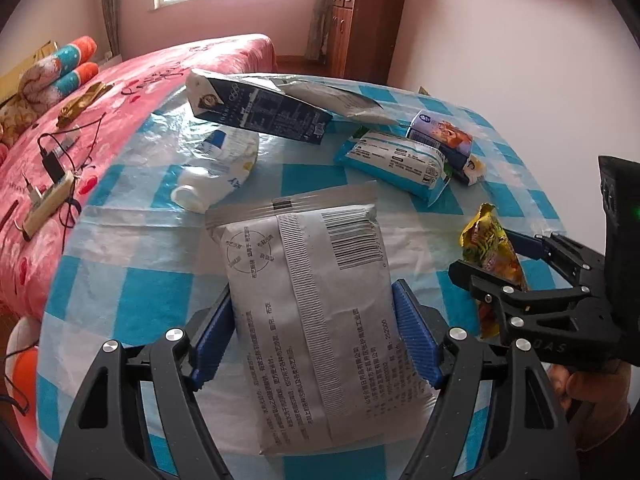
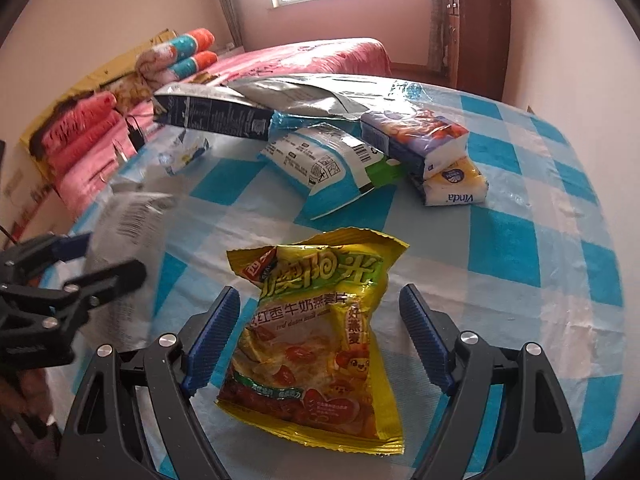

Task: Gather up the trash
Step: 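Grasp the grey printed paper packet with the left tool while the right tool grasps the yellow snack bag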

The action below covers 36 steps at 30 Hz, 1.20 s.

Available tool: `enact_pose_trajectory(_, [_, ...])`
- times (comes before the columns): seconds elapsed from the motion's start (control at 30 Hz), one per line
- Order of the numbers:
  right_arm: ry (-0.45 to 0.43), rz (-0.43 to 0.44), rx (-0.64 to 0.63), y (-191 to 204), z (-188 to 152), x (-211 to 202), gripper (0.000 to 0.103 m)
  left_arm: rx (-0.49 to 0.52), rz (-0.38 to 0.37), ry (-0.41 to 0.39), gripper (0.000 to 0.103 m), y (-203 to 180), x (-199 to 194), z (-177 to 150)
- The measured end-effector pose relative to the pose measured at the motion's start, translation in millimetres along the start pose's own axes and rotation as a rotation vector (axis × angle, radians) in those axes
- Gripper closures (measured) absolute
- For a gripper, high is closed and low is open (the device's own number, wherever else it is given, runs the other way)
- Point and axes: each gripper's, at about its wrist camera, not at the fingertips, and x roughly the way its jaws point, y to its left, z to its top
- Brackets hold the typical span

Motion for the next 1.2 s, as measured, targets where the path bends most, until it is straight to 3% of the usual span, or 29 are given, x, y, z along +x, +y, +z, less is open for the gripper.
enact_pose_trajectory(0.33, [-0.007,-0.08,-0.004,-0.1,-0.1,0.5,0.052,0.025,-0.014,-0.017,0.031,18.0,-5.4,-7.5])
enact_pose_trajectory(0.53, [-0.014,-0.075,0.018,-4.0,-0.2,-1.5,0.056,0.037,-0.034,-0.041,0.042,24.4,-12.1,-10.2])
enact_pose_trajectory(0.67, [-0.024,-0.115,0.006,-0.7,-0.6,-3.4,0.058,0.021,-0.059,-0.025,0.042,29.7,-10.5,-11.4])
enact_pose_trajectory(0.73, [-0.028,-0.131,0.0,0.2,-0.6,-4.0,0.058,0.02,-0.072,-0.012,0.038,29.6,-9.9,-12.1])
enact_pose_trajectory(0.8, [-0.03,-0.143,-0.001,0.7,-0.5,-4.7,0.058,0.026,-0.066,0.003,0.022,26.2,-8.5,-13.5])
enact_pose_trajectory(0.93, [-0.035,-0.159,0.004,-0.3,-0.6,-5.5,0.058,0.054,-0.057,0.033,0.014,15.1,-1.6,-16.8])
enact_pose_trajectory(1.1, [-0.048,-0.172,0.009,-1.0,-0.7,-7.8,0.058,0.085,0.011,0.035,0.013,6.8,14.3,-17.7])
enact_pose_trajectory(1.2, [-0.041,-0.166,0.014,1.2,-3.1,-8.1,0.058,0.083,0.002,0.02,0.021,7.9,13.8,-16.6])
